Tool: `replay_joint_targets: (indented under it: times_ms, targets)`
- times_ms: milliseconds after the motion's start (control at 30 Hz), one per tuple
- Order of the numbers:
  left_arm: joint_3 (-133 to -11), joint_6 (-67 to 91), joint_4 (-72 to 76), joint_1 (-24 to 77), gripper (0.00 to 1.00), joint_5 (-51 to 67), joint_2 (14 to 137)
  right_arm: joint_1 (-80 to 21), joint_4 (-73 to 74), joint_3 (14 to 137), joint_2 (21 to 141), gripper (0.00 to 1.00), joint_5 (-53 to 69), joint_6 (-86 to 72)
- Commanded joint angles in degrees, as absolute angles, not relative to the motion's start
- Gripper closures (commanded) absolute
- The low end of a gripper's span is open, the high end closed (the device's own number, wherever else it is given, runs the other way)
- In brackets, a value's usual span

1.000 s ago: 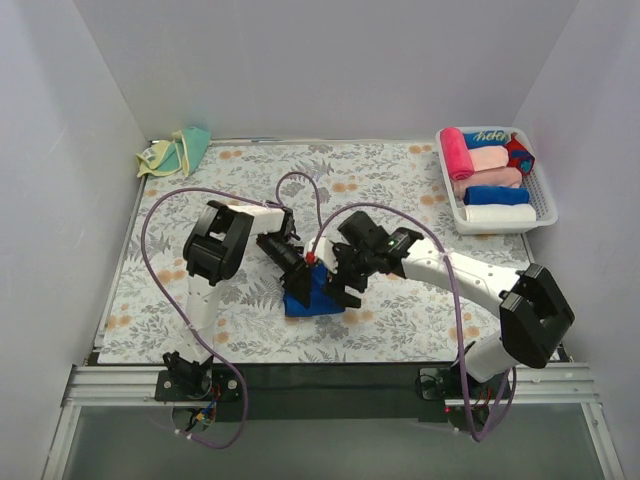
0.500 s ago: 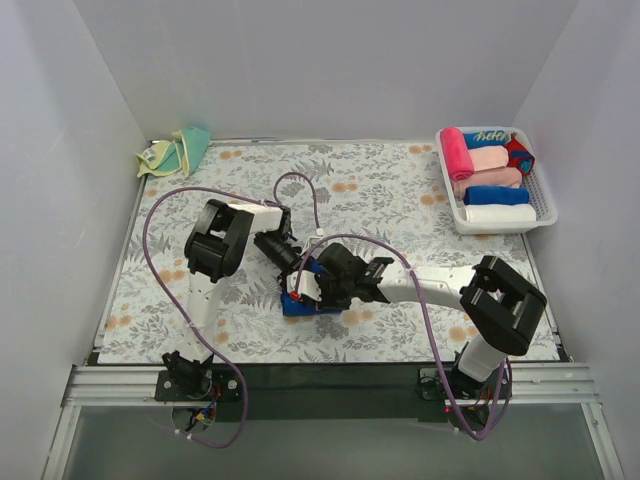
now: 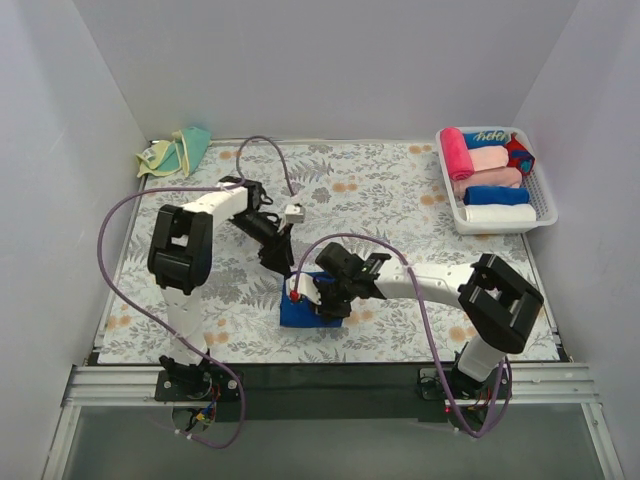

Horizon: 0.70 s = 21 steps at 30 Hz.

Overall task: Roll the towels
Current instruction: Roll the towel

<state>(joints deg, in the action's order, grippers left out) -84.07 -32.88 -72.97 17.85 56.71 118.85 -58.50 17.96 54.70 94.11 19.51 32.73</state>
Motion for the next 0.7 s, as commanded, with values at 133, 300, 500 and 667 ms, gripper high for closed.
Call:
replay_joint_targets:
  times_ms: [133,300,500,667]
  targets:
    - [-77.55,-33.23,-64.01,7.74,0.48,55.11,104.69,-54.94,32.86,62.57,102.47,0.99,34.7,27.25]
    - [-65.15,-31.91,-53.65,6.24,0.47,50.81,88.13,-49.75,39.09,69.6,111.34,0.99,44.18,26.54]
    - [-46.63,-33.04,-44.74,8.52,0.39,46.15,64.21,-45.97,46.12,77.77,120.31,0.99,52.55,28.29]
    - [-35.26,-35.51,-39.91,20.02,0.35,36.07,51.26,-44.74,51.41,82.96,128.74,0.99,56.42,31.11]
